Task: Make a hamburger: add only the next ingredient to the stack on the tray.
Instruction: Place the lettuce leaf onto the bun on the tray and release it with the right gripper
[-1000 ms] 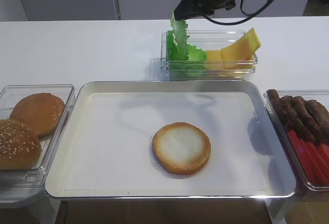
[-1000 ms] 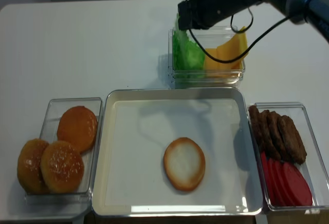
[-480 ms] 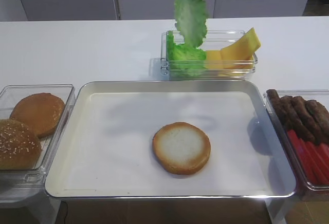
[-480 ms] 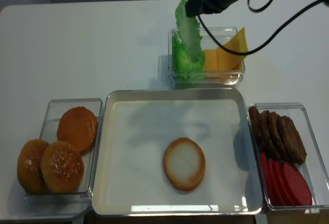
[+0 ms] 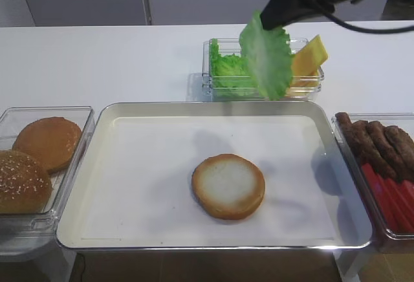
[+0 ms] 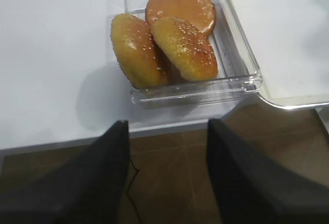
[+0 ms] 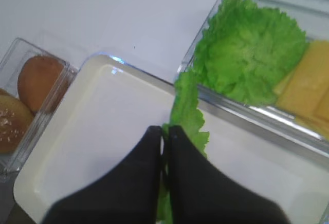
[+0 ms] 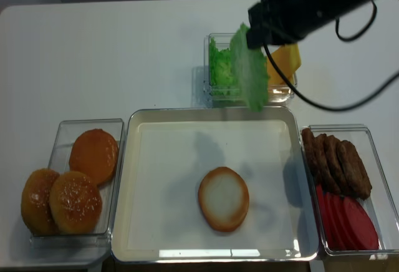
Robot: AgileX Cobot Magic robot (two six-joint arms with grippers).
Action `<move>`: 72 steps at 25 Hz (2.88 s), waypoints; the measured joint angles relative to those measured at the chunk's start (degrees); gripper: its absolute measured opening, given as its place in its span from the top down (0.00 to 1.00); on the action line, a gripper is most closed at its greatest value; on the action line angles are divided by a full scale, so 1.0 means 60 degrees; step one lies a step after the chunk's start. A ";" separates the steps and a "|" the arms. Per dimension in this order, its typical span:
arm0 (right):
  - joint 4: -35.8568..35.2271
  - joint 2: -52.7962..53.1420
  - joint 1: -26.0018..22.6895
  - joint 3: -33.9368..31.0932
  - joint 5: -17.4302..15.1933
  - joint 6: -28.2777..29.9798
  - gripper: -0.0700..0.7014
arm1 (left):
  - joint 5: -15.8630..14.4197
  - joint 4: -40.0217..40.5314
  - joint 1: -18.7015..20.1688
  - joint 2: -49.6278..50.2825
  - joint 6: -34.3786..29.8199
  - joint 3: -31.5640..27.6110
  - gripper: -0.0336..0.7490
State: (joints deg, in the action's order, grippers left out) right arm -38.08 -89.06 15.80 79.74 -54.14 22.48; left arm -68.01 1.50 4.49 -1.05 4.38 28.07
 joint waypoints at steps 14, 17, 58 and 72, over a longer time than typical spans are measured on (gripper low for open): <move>-0.1805 0.0731 0.0004 -0.3730 0.1580 0.2450 0.86 | 0.0016 0.0000 0.0000 0.0000 0.0000 0.0000 0.50; -0.2159 0.0710 0.0004 -0.3907 0.1748 0.2963 0.86 | 0.0016 0.0000 0.0000 0.0000 0.0000 0.0000 0.50; -0.2670 -0.0067 0.0872 -0.3907 0.0413 0.4412 0.86 | 0.0016 0.0000 0.0000 0.0000 0.0000 0.0000 0.50; -0.2995 -0.0067 0.0872 -0.3907 0.0407 0.4434 0.85 | 0.0016 0.0000 0.0000 0.0000 0.0000 0.0000 0.50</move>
State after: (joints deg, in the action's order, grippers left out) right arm -56.05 -89.47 21.03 56.29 -51.70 49.09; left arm -67.92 1.50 4.49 -1.05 4.38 28.07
